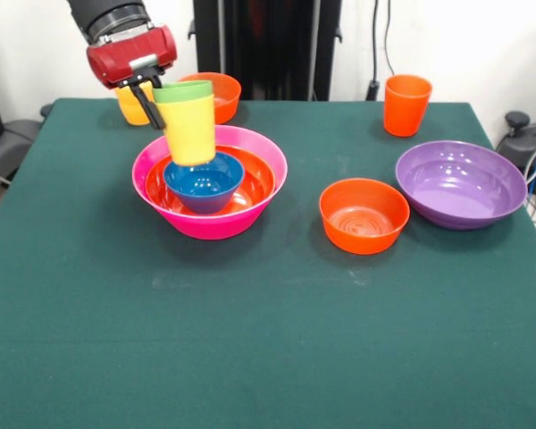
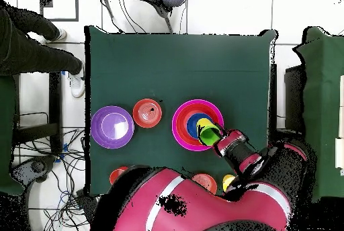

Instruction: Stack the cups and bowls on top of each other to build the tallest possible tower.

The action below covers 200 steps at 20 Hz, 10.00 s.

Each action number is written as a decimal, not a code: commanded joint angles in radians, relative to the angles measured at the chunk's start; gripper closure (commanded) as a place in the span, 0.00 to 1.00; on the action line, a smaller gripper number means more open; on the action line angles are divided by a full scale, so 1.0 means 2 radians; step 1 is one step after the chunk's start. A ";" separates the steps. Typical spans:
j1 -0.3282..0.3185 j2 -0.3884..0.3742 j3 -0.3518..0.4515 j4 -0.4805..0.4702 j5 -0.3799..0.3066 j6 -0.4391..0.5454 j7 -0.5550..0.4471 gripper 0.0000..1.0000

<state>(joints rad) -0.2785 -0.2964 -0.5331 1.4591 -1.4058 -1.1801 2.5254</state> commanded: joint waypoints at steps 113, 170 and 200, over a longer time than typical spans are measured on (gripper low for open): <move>0.128 0.171 -0.053 -0.100 -0.019 0.113 -0.019 0.00; 0.128 0.051 -0.102 -0.060 -0.120 0.014 0.057 0.00; 0.084 0.050 -0.081 -0.095 -0.104 0.030 0.063 0.00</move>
<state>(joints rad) -0.0992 -0.2148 -0.8448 1.3456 -1.6250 -1.1403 2.5027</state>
